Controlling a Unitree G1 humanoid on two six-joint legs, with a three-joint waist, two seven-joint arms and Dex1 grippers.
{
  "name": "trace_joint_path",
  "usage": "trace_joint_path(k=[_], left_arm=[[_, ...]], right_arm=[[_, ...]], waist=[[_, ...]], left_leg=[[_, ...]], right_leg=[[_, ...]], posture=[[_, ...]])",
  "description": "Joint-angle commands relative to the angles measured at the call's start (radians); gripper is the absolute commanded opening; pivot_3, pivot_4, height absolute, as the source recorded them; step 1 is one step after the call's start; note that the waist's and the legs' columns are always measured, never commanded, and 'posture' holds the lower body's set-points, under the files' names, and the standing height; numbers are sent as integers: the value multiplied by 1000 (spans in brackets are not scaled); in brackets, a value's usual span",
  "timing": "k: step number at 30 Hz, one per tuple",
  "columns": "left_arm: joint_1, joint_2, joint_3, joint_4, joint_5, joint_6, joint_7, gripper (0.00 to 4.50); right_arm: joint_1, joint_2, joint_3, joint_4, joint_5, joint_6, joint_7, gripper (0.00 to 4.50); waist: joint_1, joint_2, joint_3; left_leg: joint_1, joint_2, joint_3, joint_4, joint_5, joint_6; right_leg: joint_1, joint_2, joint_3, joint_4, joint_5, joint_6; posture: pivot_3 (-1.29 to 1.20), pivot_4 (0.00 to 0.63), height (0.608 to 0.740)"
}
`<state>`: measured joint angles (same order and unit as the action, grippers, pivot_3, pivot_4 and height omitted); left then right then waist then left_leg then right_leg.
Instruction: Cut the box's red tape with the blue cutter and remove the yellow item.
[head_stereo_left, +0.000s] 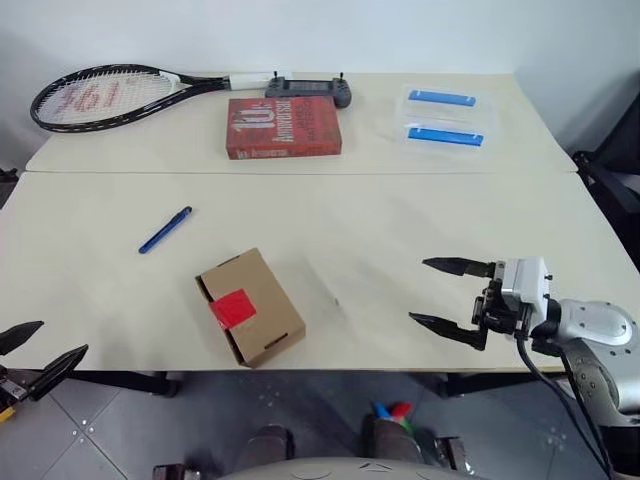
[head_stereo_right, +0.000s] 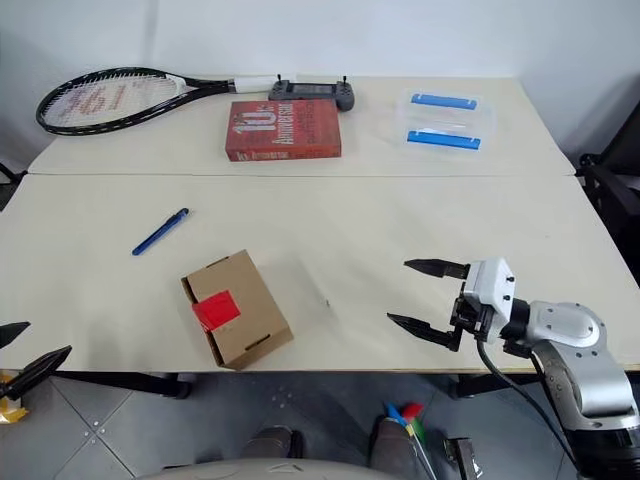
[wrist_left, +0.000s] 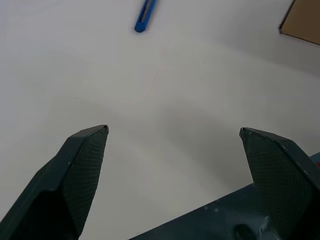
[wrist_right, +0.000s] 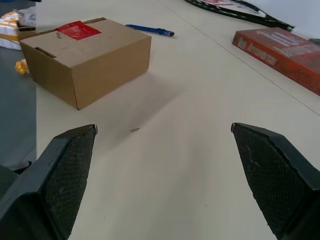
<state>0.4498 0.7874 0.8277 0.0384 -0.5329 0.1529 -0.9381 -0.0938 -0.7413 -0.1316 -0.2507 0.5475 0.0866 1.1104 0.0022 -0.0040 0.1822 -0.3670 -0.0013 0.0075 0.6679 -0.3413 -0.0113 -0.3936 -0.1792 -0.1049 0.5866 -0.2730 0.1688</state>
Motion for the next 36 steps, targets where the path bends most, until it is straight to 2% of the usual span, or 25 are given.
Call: trace_joint_path(k=[1,6,7,9,12,13,19,20,22,25,28,36], left_arm=[[-14,-1,48,-35,-1,-17,31,4464],[-34,15,38,-87,-84,75,-8,4464],[-41,24,27,-103,-87,86,-17,4300],[-72,42,-11,-155,-115,137,-28,3921],[-203,65,-139,-203,-59,137,23,2955],[-262,72,-197,-200,-27,127,40,2735],[-602,60,-491,7,213,-41,85,834],[-638,55,-519,43,235,-55,89,528],[-696,52,-581,102,262,-50,64,24],[-732,59,-631,142,273,-44,18,24],[-739,72,-685,105,225,40,-86,24],[-694,77,-708,-51,164,198,-163,24]], right_arm=[[-7,6,-3,-3,-7,-13,8,4500],[-1,2,20,-23,-10,5,24,4500],[5,-5,27,-40,-4,18,33,4128],[16,-25,47,-90,15,81,37,3657],[24,-48,103,-167,5,152,36,2548],[22,-53,133,-188,-12,164,37,2308],[7,-57,289,-204,-112,203,45,176],[-6,-47,313,-193,-132,201,43,0],[-54,2,366,-156,-162,213,23,0],[-112,69,407,-115,-177,243,-7,0],[-178,171,458,-44,-171,303,-39,0],[-213,288,472,53,-181,338,-94,0]], waist=[[1,-1,0],[-1,-1,0],[-2,-1,0],[-2,-1,0],[6,-1,0],[15,-1,0],[21,-2,-1],[18,-2,-1],[6,-2,-1],[-8,-2,-1],[-8,-3,-1],[-4,-3,-1]], left_leg=[[0,0,0,0,0,0],[0,0,0,0,0,0],[0,0,0,0,0,0],[0,0,0,0,0,0],[0,0,-1,2,0,0],[0,0,-1,3,0,0],[-1,0,0,9,-2,0],[-2,0,0,10,-2,0],[-1,0,2,10,-3,0],[-1,0,2,10,-3,0],[-2,1,2,11,-3,0],[-3,0,1,13,-4,1]], right_leg=[[0,0,0,0,0,0],[0,0,0,0,0,0],[0,0,0,0,0,0],[0,0,0,0,0,0],[0,0,0,2,0,0],[0,0,0,2,0,0],[0,1,0,4,1,0],[0,1,0,4,1,0],[0,1,0,4,1,0],[-1,1,-1,5,1,0],[-1,1,-1,5,1,0],[-1,1,-2,6,1,0]], posture=[[0,150,740],[0,150,740],[0,150,740],[0,150,740],[0,150,740],[0,150,740],[0,150,740],[0,150,740],[0,150,740],[0,150,740],[0,150,740],[0,150,740]])
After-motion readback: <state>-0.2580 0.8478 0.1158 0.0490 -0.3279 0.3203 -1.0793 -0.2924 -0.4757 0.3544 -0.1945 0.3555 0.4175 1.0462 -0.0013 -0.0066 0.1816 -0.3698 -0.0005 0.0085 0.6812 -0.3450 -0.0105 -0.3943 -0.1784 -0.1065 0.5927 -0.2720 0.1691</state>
